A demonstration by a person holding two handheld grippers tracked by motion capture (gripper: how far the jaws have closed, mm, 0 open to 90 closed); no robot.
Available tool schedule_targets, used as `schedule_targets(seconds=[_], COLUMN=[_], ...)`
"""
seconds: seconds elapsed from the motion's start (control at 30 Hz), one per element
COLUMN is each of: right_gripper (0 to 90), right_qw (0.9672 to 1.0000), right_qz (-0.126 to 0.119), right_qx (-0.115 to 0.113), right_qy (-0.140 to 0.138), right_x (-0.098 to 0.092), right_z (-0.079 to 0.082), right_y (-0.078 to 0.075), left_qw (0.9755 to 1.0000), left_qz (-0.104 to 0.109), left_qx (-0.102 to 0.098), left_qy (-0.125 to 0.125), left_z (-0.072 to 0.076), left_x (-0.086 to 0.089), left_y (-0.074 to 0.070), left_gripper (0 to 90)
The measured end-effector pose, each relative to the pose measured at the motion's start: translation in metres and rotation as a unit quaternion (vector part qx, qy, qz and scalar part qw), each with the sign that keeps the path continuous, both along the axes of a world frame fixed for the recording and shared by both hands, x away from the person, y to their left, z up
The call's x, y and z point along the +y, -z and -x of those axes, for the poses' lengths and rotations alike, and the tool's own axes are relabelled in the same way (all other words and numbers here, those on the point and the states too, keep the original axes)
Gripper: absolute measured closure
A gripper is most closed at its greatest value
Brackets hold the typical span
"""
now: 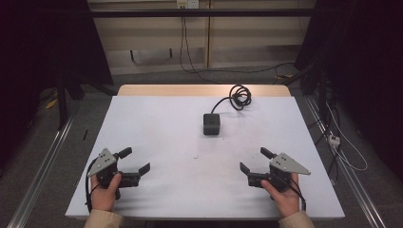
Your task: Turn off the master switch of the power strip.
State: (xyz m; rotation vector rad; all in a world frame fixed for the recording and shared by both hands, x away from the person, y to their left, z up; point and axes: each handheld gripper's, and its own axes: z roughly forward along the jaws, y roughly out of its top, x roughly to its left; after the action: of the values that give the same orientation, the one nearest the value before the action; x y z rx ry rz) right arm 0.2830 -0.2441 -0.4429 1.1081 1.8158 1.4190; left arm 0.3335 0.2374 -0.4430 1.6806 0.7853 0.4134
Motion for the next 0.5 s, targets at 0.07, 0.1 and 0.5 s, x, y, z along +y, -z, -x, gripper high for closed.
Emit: schedule_targets(seconds=[0.07,0.1,0.5], right_gripper=[6.1,6.1,6.6], right_qw=[1.0000,1.0000,0.9999], right_qz=[-0.001,0.000,-0.002], right_qx=[0.002,0.002,0.014], right_qy=[0.001,-0.001,-0.003], right_x=[0.001,0.002,0.010], right_z=[-0.002,-0.004,-0.015], right_y=[-0.001,-0.001,-0.001], left_qw=[1.0000,1.0000,1.0000], left_qz=[0.001,0.001,0.001], left_qx=[0.001,0.001,0.003], left_qy=[0.000,0.000,0.001], left_z=[0.000,0.000,0.000], left_x=[0.000,0.000,0.001], left_y=[0.000,0.000,0.001], left_gripper=[2.4,2.3,2.4])
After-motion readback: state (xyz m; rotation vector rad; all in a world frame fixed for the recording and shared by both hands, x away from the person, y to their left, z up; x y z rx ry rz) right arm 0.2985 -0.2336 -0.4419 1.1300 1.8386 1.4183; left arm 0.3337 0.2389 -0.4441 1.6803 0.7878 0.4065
